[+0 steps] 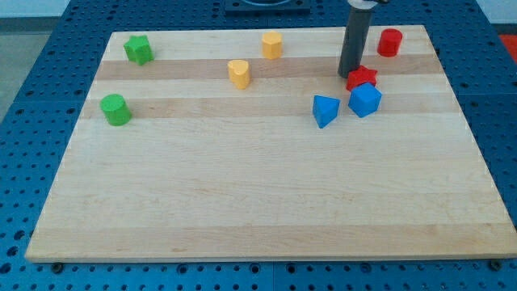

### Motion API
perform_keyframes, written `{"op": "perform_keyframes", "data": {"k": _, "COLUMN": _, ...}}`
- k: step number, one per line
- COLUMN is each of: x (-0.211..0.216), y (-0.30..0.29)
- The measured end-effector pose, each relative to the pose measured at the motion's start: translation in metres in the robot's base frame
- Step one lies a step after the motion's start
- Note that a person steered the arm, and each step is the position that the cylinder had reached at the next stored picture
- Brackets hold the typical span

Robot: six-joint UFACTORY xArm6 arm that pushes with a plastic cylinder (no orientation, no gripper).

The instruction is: Push the blue cube along with red star right diagonally towards blue triangle

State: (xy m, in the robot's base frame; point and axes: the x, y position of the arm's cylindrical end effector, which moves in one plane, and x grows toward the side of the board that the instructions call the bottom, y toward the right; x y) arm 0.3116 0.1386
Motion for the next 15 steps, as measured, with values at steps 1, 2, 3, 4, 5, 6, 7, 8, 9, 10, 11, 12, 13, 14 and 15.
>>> {"op": "perform_keyframes", "data": {"k": 1, "x": -0.004, "y": 0.006}}
{"op": "perform_keyframes", "data": {"k": 2, "x": -0.004, "y": 0.006}}
{"op": "perform_keyframes", "data": {"k": 3, "x": 0.001, "y": 0.006}}
{"op": "perform_keyframes", "data": {"k": 4, "x": 0.011, "y": 0.006}}
{"op": "perform_keyframes", "data": {"k": 5, "x": 0.019, "y": 0.006}}
{"op": "perform_keyframes", "data": {"k": 6, "x": 0.027, "y": 0.006}}
{"op": "perform_keyframes", "data": {"k": 7, "x": 0.038, "y": 0.006}}
{"op": "perform_keyframes", "data": {"k": 8, "x": 0.047, "y": 0.008}}
{"op": "perform_keyframes", "data": {"k": 9, "x": 0.056, "y": 0.009}}
{"op": "perform_keyframes", "data": {"k": 10, "x": 0.062, "y": 0.009}}
{"op": "perform_keyframes", "data": {"k": 11, "x": 0.072, "y": 0.009}}
{"op": "perform_keyframes", "data": {"k": 12, "x": 0.079, "y": 0.009}}
{"op": "perform_keyframes", "data": {"k": 13, "x": 0.084, "y": 0.008}}
{"op": "perform_keyframes", "data": {"k": 14, "x": 0.089, "y": 0.007}}
{"op": "perform_keyframes", "data": {"k": 15, "x": 0.089, "y": 0.007}}
